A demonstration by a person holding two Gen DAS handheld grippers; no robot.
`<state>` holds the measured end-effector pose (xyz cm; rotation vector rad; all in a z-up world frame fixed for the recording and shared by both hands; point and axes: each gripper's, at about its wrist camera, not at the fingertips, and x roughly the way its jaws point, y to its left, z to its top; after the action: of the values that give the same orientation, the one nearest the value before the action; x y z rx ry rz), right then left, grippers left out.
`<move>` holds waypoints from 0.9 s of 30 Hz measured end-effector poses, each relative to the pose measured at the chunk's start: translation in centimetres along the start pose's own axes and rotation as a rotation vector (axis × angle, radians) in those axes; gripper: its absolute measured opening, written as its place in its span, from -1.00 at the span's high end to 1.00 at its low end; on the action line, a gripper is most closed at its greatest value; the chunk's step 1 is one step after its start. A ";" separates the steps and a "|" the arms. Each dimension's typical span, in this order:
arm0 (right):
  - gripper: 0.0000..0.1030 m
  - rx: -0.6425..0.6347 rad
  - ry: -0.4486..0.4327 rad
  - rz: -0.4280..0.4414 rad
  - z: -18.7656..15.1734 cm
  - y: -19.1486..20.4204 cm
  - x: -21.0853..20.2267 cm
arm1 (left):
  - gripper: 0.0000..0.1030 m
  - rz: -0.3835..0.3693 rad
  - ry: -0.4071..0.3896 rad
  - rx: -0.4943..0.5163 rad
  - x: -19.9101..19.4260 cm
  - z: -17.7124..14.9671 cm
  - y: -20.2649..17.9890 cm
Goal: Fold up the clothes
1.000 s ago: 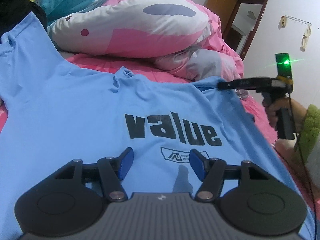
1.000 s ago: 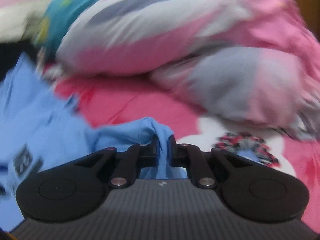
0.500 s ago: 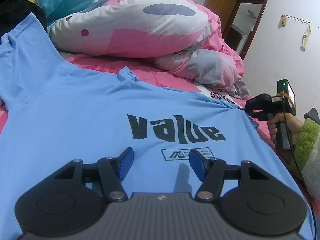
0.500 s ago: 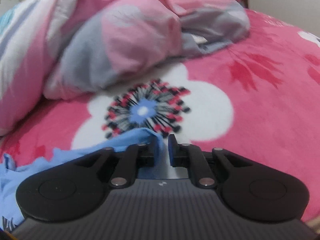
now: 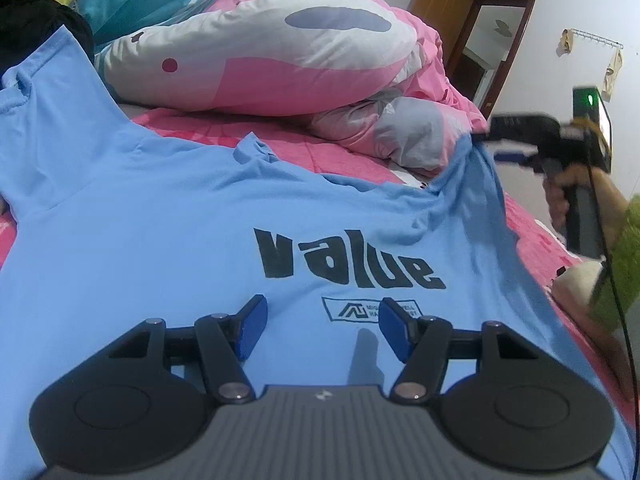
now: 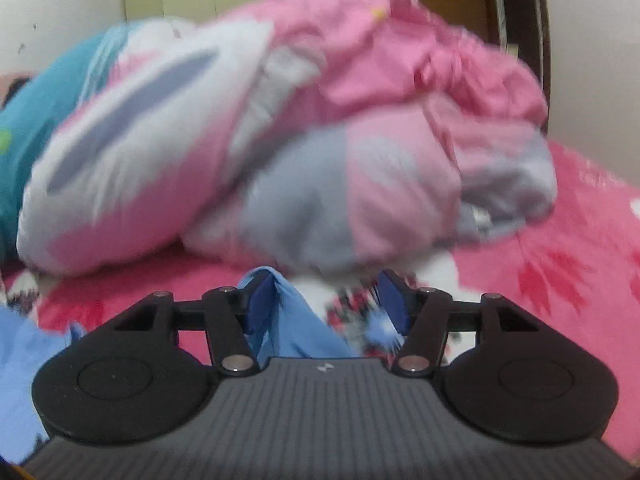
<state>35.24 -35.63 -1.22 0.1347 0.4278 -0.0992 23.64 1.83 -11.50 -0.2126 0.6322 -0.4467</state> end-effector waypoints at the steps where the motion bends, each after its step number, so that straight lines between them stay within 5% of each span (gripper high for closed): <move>1: -0.10 -0.006 -0.016 0.017 0.2 0.5 0.2 | -0.22 0.000 0.000 -0.001 0.0 0.0 0.0; 10: -0.10 -0.224 0.104 0.326 -1.0 8.4 3.5 | -0.23 -0.003 0.000 -0.007 0.0 0.0 0.0; 15: -0.10 -0.459 0.288 0.449 -3.6 12.9 7.4 | -0.23 0.000 0.000 -0.004 0.0 0.0 0.0; 20: 0.08 -0.552 0.459 0.595 -6.3 15.9 9.4 | -0.23 -0.002 -0.001 -0.006 0.0 -0.1 0.1; 21: 0.28 -0.564 0.453 0.606 -6.2 16.1 9.0 | -0.23 -0.003 -0.001 -0.007 0.0 0.0 0.1; 22: 0.87 -0.576 0.447 0.618 -6.2 16.4 8.7 | -0.23 -0.004 -0.001 -0.008 -0.1 0.0 0.1; 24: 0.97 -0.590 0.402 0.615 -5.8 16.6 7.8 | -0.23 -0.005 -0.002 -0.010 0.0 0.0 0.2; 27: 0.97 -0.606 0.195 0.487 -5.0 16.0 6.7 | -0.23 -0.005 -0.002 -0.010 0.0 0.0 0.1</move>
<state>41.28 -19.51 -6.79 -0.3529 0.5907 0.5254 23.64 1.96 -11.57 -0.2242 0.6321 -0.4486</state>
